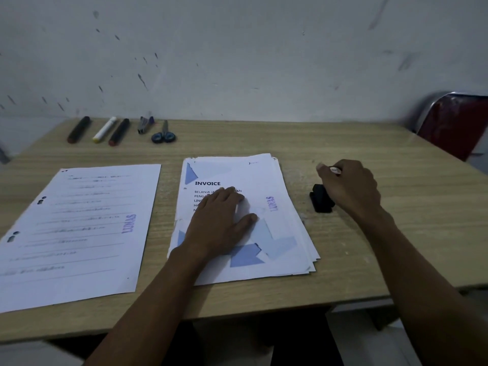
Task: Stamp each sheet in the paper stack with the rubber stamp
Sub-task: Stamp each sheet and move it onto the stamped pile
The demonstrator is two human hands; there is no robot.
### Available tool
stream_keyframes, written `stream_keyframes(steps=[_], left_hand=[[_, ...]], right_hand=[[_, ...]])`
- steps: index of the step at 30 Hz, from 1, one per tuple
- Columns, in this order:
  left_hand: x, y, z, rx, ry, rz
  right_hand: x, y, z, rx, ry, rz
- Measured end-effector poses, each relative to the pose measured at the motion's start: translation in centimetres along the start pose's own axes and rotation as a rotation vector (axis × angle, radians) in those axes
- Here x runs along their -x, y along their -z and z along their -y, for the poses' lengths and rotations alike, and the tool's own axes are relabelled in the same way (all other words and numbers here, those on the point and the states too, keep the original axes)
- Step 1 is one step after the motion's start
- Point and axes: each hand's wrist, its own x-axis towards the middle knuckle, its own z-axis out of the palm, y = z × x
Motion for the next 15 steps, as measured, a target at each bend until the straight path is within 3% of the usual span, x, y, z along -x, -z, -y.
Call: stream_keyframes(steps=[15], left_hand=[[-0.2,0.3,-0.3,0.059,-0.014,-0.002]], right_hand=[[1.5,-0.5,0.4,0.025,0.07,0.021]])
